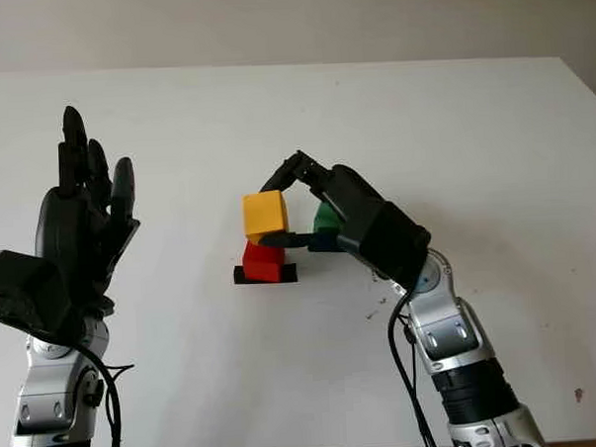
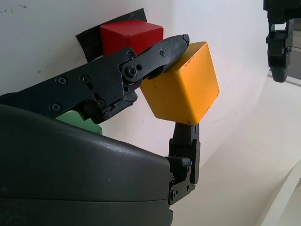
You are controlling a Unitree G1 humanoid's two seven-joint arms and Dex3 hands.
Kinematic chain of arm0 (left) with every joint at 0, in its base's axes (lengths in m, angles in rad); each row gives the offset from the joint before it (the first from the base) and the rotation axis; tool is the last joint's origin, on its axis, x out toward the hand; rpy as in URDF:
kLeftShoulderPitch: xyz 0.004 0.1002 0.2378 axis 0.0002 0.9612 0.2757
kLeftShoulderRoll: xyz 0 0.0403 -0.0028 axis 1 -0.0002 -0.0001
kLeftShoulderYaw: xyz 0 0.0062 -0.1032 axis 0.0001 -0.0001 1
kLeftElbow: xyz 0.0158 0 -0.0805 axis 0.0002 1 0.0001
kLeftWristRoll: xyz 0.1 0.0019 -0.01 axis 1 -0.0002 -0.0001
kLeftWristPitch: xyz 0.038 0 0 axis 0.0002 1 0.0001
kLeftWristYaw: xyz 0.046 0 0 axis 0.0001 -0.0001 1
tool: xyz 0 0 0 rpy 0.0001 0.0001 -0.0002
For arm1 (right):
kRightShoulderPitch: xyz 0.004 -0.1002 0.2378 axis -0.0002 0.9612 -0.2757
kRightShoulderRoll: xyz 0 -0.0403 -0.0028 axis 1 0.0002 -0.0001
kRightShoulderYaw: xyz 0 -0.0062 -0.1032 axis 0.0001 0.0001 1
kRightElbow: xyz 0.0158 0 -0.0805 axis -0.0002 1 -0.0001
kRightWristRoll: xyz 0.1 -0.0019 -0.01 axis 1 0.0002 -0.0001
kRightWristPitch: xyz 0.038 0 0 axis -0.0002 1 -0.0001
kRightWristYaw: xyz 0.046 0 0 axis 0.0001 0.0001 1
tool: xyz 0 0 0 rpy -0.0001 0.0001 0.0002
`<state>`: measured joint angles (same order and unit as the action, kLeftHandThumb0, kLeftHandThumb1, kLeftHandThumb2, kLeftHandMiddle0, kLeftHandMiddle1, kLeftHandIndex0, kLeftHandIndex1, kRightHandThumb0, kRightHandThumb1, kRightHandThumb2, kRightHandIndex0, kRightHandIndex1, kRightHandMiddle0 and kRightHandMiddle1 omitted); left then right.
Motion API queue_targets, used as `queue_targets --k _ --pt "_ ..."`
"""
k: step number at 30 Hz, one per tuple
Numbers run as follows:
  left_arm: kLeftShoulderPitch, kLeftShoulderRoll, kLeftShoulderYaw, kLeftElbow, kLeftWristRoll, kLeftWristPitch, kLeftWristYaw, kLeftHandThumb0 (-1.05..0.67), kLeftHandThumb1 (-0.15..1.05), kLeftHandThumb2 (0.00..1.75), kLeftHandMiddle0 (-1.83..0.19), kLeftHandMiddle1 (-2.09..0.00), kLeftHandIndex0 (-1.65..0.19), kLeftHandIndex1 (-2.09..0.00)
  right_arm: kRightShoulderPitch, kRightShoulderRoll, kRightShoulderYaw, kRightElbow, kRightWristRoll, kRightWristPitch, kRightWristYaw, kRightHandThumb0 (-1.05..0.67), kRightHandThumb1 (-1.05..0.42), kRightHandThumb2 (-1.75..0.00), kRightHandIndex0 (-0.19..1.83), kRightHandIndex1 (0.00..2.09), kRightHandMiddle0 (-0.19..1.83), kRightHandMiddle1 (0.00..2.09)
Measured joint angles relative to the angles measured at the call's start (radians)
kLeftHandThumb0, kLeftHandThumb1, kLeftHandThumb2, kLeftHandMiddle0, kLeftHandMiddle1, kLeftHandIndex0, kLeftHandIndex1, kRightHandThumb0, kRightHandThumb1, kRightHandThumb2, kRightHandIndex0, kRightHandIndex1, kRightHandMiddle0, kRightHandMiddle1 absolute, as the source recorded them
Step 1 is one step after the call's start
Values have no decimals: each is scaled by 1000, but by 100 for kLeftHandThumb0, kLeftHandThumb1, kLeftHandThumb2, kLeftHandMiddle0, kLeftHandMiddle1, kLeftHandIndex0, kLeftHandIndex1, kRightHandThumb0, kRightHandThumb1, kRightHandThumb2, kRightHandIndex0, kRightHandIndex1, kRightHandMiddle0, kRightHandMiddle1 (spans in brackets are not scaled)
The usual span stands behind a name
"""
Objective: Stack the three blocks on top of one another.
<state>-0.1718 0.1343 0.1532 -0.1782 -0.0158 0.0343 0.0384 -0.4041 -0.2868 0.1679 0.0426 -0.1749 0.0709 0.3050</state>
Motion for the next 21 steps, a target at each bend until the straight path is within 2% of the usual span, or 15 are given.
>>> queue_targets --k 21 --pt "5 0 -1 2 9 -15 -6 -65 105 51 19 0 19 0 26 21 36 0 -76 -4 -33 -46 -99 -6 19 6 22 168"
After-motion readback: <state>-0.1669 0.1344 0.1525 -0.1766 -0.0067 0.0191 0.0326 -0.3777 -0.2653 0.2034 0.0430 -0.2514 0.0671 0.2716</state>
